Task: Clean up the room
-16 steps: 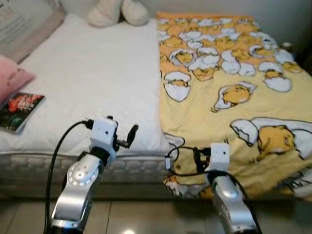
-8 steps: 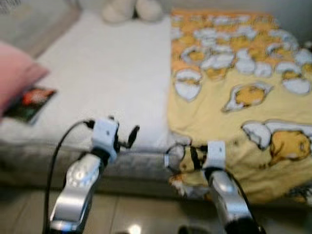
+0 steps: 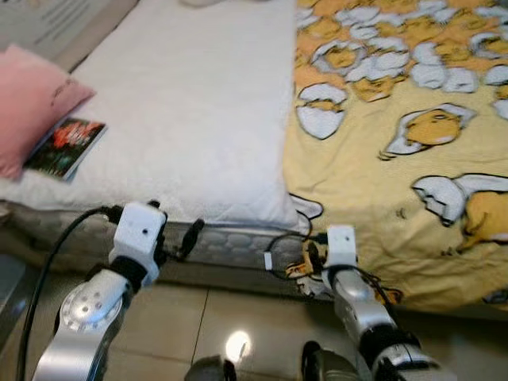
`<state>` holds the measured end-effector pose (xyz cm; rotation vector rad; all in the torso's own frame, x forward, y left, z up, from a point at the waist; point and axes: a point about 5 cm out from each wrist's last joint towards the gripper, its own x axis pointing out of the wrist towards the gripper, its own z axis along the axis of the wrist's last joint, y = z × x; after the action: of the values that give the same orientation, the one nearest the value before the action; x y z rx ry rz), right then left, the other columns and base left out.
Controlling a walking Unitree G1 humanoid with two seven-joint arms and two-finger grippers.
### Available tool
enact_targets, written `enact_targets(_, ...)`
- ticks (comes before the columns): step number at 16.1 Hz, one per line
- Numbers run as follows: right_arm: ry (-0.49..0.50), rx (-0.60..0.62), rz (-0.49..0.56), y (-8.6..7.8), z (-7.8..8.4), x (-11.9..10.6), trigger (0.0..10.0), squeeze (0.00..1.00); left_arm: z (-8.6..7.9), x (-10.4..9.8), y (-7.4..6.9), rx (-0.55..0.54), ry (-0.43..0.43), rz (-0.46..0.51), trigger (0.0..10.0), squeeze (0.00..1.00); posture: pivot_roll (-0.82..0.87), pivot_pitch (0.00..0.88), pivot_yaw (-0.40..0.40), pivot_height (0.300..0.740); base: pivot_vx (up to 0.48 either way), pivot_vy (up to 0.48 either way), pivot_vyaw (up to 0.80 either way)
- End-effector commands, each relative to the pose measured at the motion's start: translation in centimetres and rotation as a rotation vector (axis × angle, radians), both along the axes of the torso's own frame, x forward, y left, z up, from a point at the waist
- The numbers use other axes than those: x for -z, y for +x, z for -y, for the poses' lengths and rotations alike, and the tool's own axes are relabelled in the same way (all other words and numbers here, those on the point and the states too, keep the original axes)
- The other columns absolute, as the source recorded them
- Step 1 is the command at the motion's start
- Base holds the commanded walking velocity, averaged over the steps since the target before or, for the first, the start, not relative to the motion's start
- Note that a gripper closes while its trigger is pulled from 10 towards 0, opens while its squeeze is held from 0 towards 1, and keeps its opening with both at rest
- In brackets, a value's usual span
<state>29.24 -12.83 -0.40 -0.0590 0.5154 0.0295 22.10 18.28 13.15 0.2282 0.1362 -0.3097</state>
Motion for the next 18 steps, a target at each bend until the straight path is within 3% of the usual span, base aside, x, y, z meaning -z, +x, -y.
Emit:
enact_targets(1, -0.020, -0.017, -0.014, 0.0, -0.4, 0.2, 10.0, 0.00, 0.0, -0.4, -0.6, 0.001, 0.010, -0.002, 10.0, 0.00, 0.26, 0.224, 0.102, 0.740, 0.000, 0.000, 0.00)
enact_targets(7, -0.055, -0.033, -0.032, 1.4, -0.5, -0.7, 10.0, 0.00, -0.2, -0.8, -1.9, -0.027, 0.014, -0.028, 10.0, 0.00, 0.31, 0.274, 0.099, 0.740, 0.000, 0.000, 0.00)
enact_targets(11, -0.131, 0.002, -0.040, 1.9, 0.6, -1.1, 10.0, 0.00, -0.2, -0.9, -2.7, -0.033, 0.018, -0.050, 10.0, 0.00, 0.32, 0.294, 0.101, 0.740, 0.000, 0.000, 0.00)
enact_targets(12, -0.134, 0.002, -0.037, 2.1, 0.6, -1.2, 7.2, 0.00, -0.1, -0.9, -2.7, -0.032, 0.017, -0.052, 10.0, 0.00, 0.32, 0.295, 0.100, 0.740, 0.000, 0.000, 0.00)
enact_targets(13, -0.118, -0.011, -0.043, 2.1, 0.4, -1.2, 0.0, 0.00, -0.1, -0.9, -2.7, -0.032, 0.016, -0.055, 10.0, 0.00, 0.31, 0.298, 0.097, 0.740, 0.000, 0.000, 0.00)
enact_targets(18, -0.045, -0.072, -0.079, 1.6, -1.2, -0.7, 0.0, 0.00, 0.1, -0.9, -2.6, -0.031, 0.010, -0.063, 10.0, 0.00, 0.31, 0.303, 0.095, 0.740, 0.000, 0.000, 0.00)
